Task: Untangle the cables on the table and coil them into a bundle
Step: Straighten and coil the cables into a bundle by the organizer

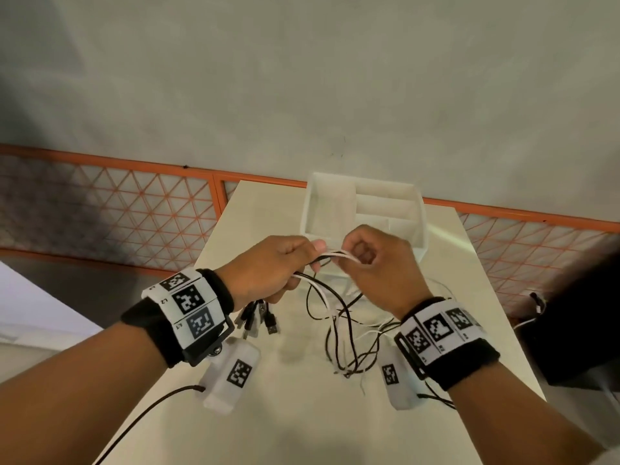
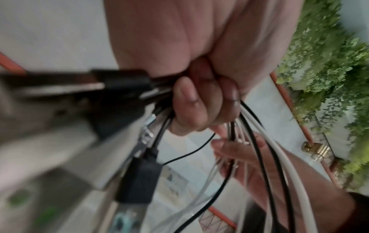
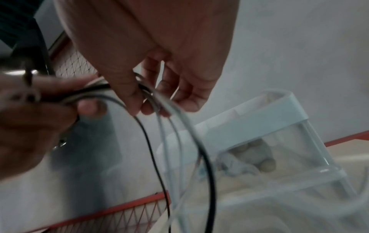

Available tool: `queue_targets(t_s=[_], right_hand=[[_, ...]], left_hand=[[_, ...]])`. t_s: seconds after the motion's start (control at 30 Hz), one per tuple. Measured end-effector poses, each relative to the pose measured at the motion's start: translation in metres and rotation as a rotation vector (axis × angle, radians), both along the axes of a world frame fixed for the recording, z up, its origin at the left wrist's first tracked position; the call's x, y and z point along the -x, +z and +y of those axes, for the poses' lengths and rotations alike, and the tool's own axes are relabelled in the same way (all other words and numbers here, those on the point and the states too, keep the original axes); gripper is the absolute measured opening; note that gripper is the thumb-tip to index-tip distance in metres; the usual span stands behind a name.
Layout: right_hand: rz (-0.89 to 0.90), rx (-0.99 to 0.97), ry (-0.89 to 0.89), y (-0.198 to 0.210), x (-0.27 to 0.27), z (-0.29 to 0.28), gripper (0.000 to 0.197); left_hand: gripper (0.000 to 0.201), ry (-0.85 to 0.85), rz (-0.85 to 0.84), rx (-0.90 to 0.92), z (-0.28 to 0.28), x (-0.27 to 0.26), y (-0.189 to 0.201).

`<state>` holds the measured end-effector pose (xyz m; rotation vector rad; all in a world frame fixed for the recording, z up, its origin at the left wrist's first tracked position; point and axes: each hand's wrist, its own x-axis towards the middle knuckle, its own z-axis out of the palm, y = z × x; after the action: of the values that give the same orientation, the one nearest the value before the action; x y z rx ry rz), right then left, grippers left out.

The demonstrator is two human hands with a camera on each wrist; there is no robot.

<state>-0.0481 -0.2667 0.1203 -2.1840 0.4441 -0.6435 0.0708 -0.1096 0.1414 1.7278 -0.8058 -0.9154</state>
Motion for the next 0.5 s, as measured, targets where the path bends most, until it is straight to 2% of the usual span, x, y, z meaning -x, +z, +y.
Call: queue_targets(t_s=[0.1,0.2,0.3,0.37,0.5], right_hand=[[-0.096,-0.014,-0.047,0.019,0.004,-0.004,0.021],[-0.107,0.011,0.031,0.028,0.013,-0.003,0.020],[0.111,0.038,0.138,-0.001,0.024,-0.007,0.017],[0.291,0.155,0.110,-0.038,0.033,-0.014,0.023],[0.565,0.276,-0.027,-0.093,0.046,-0.027,0.022]], left_hand=[[0.042,0.083,0.100,-0.028,0.003,-0.006,-0.003],[0.038,0.262,0.139,0.041,-0.002,-0.015,-0.001],[0.036,0.362,0.123,0.127,-0.005,-0.018,0.004],[0.036,0.394,0.170,0.198,-0.006,-0.018,0.009],[0.030,0.349,0.192,0.251,-0.006,-0.015,0.012]])
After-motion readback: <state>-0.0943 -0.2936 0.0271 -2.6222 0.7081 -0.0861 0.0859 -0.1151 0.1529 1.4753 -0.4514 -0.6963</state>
